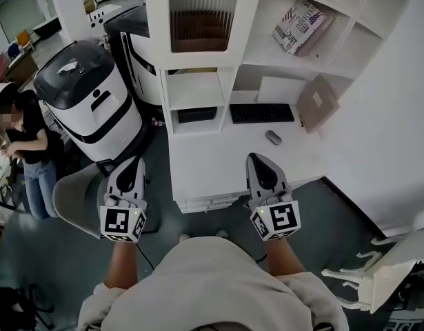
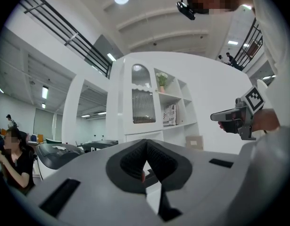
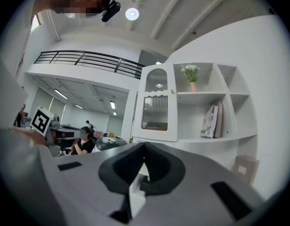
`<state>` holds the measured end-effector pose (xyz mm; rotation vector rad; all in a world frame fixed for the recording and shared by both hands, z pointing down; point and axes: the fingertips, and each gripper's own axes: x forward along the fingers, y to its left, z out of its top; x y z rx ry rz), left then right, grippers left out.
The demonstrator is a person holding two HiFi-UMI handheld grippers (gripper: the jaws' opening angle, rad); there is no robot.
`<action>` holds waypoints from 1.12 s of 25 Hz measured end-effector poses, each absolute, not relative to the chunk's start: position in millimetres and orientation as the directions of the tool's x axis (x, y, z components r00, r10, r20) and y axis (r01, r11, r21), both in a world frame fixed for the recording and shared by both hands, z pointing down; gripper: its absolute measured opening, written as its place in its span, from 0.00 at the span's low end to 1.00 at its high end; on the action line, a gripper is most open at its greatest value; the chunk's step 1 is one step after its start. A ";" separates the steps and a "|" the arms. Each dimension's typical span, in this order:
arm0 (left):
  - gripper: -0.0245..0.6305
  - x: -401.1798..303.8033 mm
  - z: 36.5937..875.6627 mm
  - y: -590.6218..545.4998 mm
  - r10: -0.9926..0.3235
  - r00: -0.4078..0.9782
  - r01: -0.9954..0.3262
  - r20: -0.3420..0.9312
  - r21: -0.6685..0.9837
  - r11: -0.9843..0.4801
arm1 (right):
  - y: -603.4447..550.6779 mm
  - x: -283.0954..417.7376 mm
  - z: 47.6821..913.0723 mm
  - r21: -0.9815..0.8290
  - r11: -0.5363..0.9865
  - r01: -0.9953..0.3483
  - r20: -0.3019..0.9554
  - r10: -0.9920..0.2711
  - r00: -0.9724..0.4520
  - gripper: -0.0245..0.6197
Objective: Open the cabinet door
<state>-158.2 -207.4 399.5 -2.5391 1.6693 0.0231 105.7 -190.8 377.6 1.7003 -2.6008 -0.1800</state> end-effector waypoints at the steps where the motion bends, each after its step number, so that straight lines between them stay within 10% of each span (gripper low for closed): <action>1: 0.03 -158.7 398.6 -210.8 -0.917 0.392 -0.919 -0.073 -0.077 -0.386 | -195.6 107.2 376.1 0.113 0.396 -0.911 -0.043 -0.914 -0.403 0.05; 8: 0.03 -150.9 393.0 -224.0 -0.928 0.364 -0.931 -0.083 -0.070 -0.358 | -217.4 124.4 366.7 0.114 0.392 -0.913 -0.061 -0.914 -0.400 0.08; 19: 0.03 -147.2 396.9 -239.3 -0.936 0.345 -0.938 -0.072 -0.074 -0.340 | -238.1 139.3 354.3 0.120 0.389 -0.914 -0.075 -0.914 -0.399 0.45; 28: 0.03 -146.2 394.8 -241.8 -0.935 0.345 -0.937 -0.078 -0.078 -0.339 | -265.8 136.3 318.5 0.210 0.382 -0.900 -0.116 -0.904 -0.411 0.40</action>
